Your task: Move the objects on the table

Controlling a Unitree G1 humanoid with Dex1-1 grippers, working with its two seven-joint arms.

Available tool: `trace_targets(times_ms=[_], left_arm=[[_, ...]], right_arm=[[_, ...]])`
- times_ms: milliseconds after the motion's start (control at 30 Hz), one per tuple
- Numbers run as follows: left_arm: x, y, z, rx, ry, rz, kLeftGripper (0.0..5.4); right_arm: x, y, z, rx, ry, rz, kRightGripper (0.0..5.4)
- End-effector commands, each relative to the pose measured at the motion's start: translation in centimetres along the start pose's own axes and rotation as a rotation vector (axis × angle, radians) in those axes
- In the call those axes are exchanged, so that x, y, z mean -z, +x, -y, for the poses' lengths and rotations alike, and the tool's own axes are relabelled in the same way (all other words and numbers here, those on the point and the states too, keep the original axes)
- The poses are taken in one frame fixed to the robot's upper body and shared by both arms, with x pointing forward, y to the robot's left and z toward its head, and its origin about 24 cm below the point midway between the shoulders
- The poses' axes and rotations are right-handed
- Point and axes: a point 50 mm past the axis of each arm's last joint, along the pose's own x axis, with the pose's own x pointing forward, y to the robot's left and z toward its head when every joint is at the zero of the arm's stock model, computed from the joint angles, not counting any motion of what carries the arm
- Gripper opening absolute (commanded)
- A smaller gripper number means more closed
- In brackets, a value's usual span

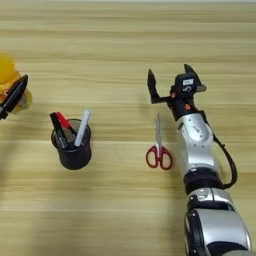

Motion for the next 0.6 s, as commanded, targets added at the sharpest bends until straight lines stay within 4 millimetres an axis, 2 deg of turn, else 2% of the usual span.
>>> trace_targets(times_ms=[33, 200, 367, 600], left_arm=[[1.2, 0.9, -0.3, -0.117, 0.011, -0.042, 3.40], [3.7, 1.2, 0.9, -0.158, 0.040, -0.132, 3.40], [6.1, 1.1, 0.8, -0.207, 0.050, -0.216, 3.40], [7.9, 0.8, 0.9, -0.224, 0.044, -0.268, 3.40]], right_arm=[[-0.4, 0.5, -0.1, 0.002, -0.006, 0.023, 5.40], [-0.4, 0.5, -0.3, 0.001, -0.013, 0.026, 5.40], [-0.3, 0.5, -0.6, -0.003, -0.020, 0.021, 5.40], [0.2, 0.6, -0.4, 0.009, -0.003, -0.026, 5.40]])
